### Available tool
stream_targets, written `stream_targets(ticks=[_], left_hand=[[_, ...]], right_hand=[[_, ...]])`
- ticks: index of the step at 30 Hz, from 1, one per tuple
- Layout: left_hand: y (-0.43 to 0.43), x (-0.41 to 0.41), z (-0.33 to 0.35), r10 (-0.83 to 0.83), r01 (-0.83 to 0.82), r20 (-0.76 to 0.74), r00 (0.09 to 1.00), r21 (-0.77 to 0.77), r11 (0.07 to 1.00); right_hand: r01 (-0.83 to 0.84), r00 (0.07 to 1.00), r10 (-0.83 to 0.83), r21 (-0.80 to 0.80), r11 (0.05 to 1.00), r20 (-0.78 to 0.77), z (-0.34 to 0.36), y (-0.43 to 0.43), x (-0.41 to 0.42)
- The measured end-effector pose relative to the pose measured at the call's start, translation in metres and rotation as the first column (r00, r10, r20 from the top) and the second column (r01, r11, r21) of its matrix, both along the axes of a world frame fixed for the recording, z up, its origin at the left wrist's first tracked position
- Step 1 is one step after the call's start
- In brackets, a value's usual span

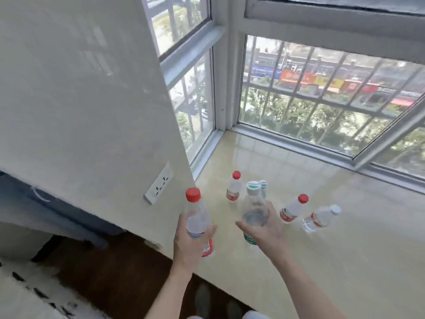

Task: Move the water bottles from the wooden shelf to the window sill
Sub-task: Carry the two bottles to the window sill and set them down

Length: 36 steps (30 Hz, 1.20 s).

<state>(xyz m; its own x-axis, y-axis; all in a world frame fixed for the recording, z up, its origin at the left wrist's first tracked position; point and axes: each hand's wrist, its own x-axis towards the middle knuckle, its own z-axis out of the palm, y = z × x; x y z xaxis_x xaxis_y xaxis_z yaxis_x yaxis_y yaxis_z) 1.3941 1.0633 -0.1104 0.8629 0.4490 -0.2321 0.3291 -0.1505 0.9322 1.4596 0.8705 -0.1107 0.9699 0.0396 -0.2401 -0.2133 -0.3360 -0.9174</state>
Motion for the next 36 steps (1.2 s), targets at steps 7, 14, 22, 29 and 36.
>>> stream_targets(ticks=[7, 14, 22, 29, 36], left_hand=[[0.018, 0.053, -0.026, -0.233, 0.231, -0.082, 0.969, -0.035, 0.972], [0.024, 0.093, -0.104, -0.375, 0.37, -0.208, 0.903, -0.062, 0.927], [0.015, 0.134, -0.198, -0.418, 0.417, -0.123, 0.9, -0.036, 0.908], [0.019, 0.137, -0.241, -0.409, 0.405, -0.093, 0.908, -0.059, 0.913], [0.024, 0.142, -0.253, -0.424, 0.426, -0.085, 0.901, -0.002, 0.905]], right_hand=[[0.181, 0.98, -0.172, 0.086, 0.98, -0.099, -0.028, -0.004, 0.002], [0.308, 0.935, -0.293, 0.046, 0.95, -0.2, -0.104, -0.001, 0.011], [0.304, 0.933, -0.305, -0.039, 0.952, -0.192, -0.199, 0.004, 0.041], [0.261, 0.953, -0.263, -0.033, 0.965, -0.149, -0.235, 0.017, 0.051], [0.266, 0.951, -0.273, -0.069, 0.962, -0.144, -0.245, 0.013, 0.043]])
